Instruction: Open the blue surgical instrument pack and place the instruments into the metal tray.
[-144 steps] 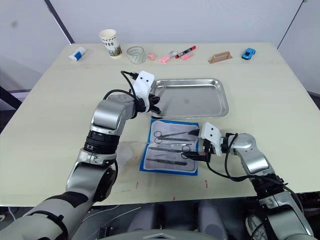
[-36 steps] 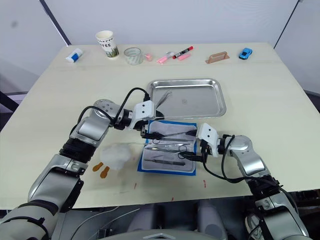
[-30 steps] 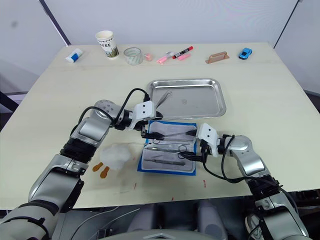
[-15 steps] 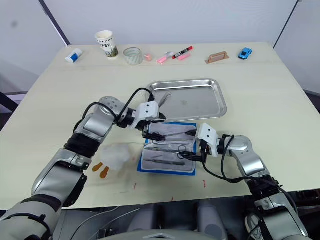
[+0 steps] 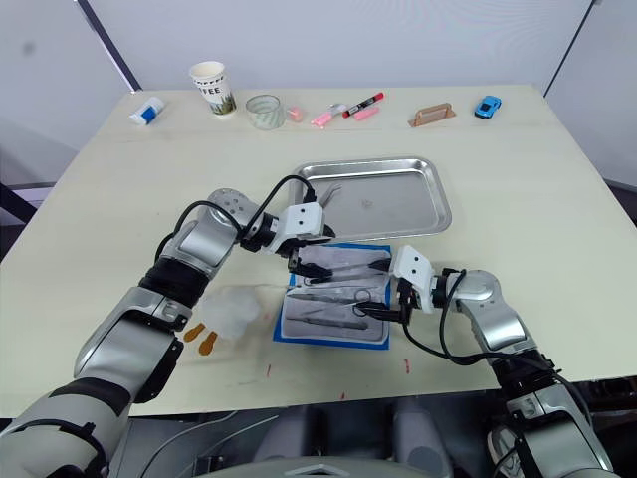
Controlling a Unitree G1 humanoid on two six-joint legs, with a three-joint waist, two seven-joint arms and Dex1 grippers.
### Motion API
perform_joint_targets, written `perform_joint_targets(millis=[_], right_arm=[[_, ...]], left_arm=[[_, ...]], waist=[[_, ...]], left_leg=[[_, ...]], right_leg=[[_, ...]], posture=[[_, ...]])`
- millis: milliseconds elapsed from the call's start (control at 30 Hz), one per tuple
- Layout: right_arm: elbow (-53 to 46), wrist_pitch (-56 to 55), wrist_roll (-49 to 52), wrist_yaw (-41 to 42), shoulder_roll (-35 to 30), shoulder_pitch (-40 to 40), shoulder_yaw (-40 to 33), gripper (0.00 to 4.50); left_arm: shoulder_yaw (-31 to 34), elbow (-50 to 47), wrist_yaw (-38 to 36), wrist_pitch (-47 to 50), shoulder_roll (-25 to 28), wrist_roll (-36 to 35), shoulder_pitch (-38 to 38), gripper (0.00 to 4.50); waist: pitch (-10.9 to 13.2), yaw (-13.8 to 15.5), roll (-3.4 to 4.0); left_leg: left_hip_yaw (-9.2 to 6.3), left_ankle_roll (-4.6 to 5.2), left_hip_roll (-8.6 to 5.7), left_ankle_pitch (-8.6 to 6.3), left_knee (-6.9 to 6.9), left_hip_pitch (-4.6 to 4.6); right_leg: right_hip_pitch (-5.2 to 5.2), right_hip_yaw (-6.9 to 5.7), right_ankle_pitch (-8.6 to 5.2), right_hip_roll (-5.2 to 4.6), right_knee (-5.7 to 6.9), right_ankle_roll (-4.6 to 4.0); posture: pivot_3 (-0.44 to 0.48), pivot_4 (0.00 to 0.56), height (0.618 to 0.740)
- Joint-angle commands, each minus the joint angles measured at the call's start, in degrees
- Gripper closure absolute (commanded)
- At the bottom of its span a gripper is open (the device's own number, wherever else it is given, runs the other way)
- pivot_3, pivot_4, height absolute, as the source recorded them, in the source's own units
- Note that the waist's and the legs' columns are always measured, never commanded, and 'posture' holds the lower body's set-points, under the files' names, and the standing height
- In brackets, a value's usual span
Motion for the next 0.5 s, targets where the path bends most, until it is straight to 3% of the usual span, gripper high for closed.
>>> perform_joint_targets(millis=[33, 500], right_arm=[[4.82, 2.02, -5.03, -2.76, 0.64, 1.93, 4.20, 0.00], [5.02, 1.97, -5.21, -2.64, 0.81, 1.88, 4.24, 0.00]], left_arm=[[0.95, 0.40, 0.43, -0.01, 0.33, 0.06, -1.03, 0.04], [2.13, 0.63, -0.35, -1.44, 0.74, -1.61, -1.14, 0.04]], waist=[[0.00, -0.01, 0.00], [0.00, -0.08, 0.00]], left_leg=[[-0.01, 0.00, 0.00, 0.00, 0.00, 0.00], [-0.02, 0.01, 0.02, -0.01, 0.00, 0.02]], right_leg=[[0.00, 0.00, 0.00, 0.01, 0.00, 0.00], [-0.02, 0.07, 0.03, 0.14, 0.00, -0.07]], posture=[[0.000, 0.150, 0.740], [0.000, 0.150, 0.740]])
